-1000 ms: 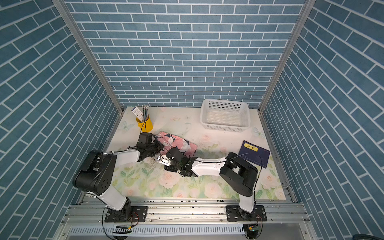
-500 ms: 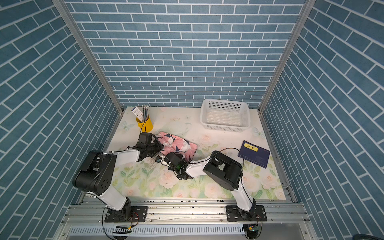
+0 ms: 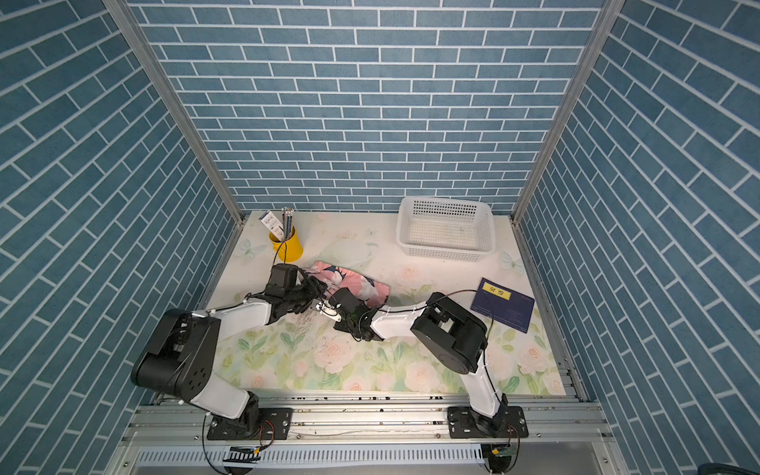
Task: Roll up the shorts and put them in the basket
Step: Roll the shorts at the center of the board.
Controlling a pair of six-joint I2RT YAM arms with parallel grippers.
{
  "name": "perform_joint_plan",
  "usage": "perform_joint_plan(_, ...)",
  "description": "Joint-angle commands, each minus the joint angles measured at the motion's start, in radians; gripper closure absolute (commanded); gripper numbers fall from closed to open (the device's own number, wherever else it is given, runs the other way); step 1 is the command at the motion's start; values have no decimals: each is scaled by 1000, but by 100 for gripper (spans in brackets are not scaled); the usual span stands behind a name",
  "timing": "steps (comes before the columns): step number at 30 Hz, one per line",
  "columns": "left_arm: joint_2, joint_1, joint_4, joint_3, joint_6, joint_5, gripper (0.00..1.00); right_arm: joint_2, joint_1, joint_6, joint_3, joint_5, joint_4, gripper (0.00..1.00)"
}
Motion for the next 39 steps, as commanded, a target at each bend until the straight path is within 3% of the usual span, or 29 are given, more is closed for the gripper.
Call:
perform_joint_plan(1, -141, 0, -49, -33, 45, -98, 18, -21, -11, 134, -4, -228, -201, 100)
perform_joint_plan(8, -393, 10, -129, -104, 101, -224, 15, -9, -60, 204, 56, -463, -287, 100)
perform_joint_plan(15, -508, 10, -104, -248, 94, -191, 14, 36, -143, 326, 117, -702, -316, 100)
perform_joint_plan(21, -512, 8, 47, -349, 65, -138, 13, 88, -203, 417, 145, -852, -313, 100)
perform_joint_plan(31, -331, 3, 474, -429, 42, -87, 12, 170, -274, 588, 161, -1052, -260, 100)
perform_joint_plan(39, -89, -8, 646, -371, 43, -39, 13, 215, -285, 609, 166, -1079, -253, 100)
